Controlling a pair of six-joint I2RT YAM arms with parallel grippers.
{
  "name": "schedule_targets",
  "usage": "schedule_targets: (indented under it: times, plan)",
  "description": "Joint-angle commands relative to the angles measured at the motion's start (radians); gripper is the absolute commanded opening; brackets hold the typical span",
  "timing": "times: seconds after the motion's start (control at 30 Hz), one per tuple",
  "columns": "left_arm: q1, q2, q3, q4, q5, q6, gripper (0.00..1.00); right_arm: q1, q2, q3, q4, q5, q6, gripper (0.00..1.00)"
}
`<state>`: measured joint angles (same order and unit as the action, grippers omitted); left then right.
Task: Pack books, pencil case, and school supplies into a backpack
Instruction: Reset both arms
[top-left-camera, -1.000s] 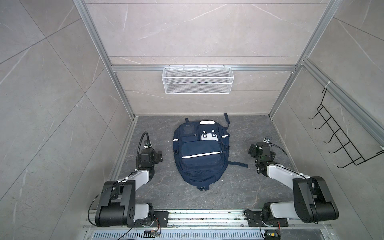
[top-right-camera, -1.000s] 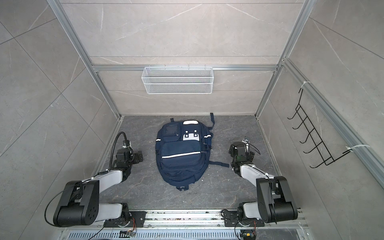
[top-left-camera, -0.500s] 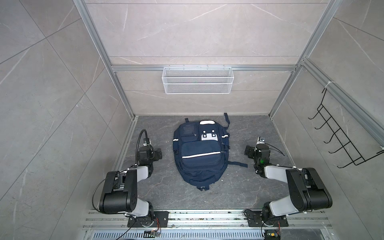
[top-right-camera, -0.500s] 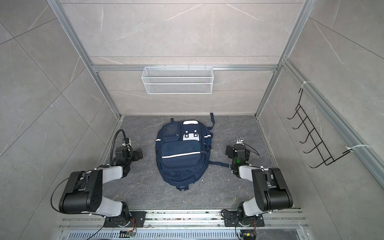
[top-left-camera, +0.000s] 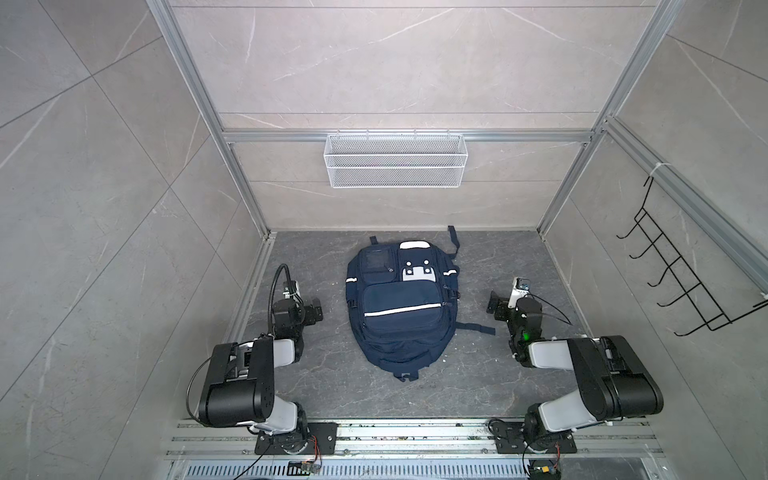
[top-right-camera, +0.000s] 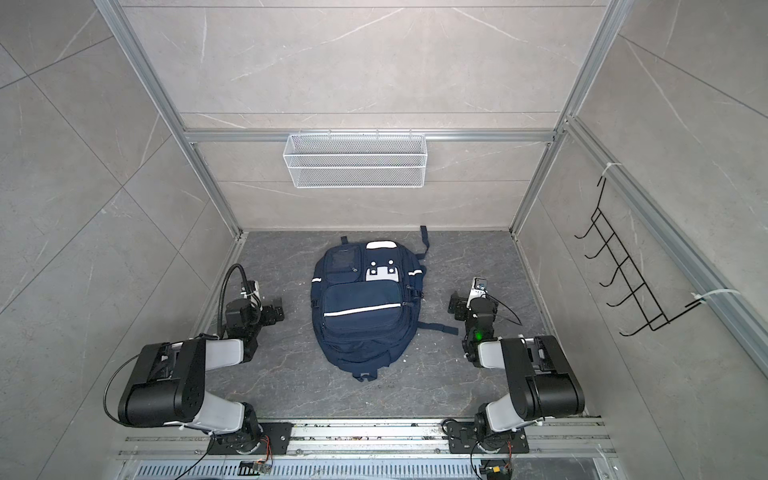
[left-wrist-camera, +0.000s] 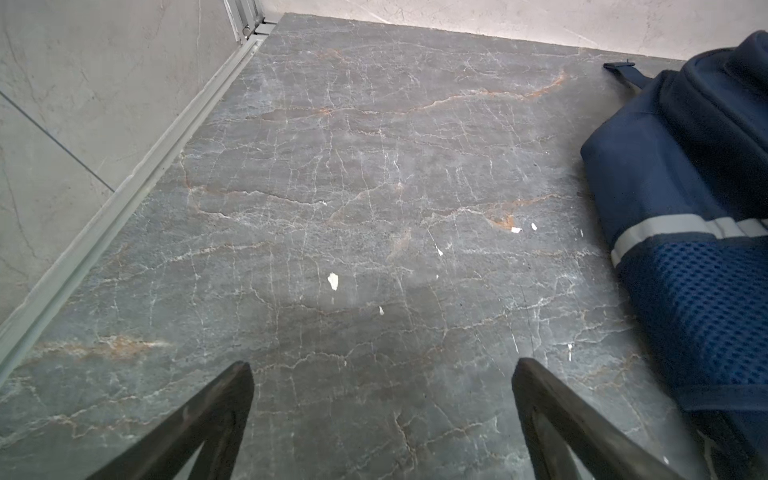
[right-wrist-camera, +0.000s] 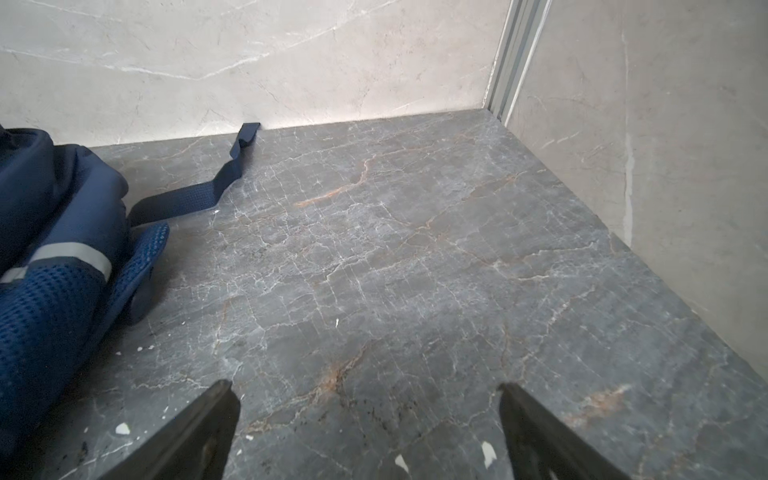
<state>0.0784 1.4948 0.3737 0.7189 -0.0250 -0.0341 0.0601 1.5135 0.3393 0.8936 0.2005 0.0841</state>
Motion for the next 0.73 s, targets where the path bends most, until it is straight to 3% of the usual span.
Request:
schedule_targets:
  times: [0.0,0.7]
  plan:
    - [0.004,0.006,0.000,0.102,0.017,0.014,1.00,-0.001,-0.003,-0.008,0.041,-0.010,-0.014,1.00]
    - [0.001,0.005,-0.002,0.102,0.013,0.016,1.00,-0.002,-0.004,-0.002,0.025,-0.010,-0.014,1.00]
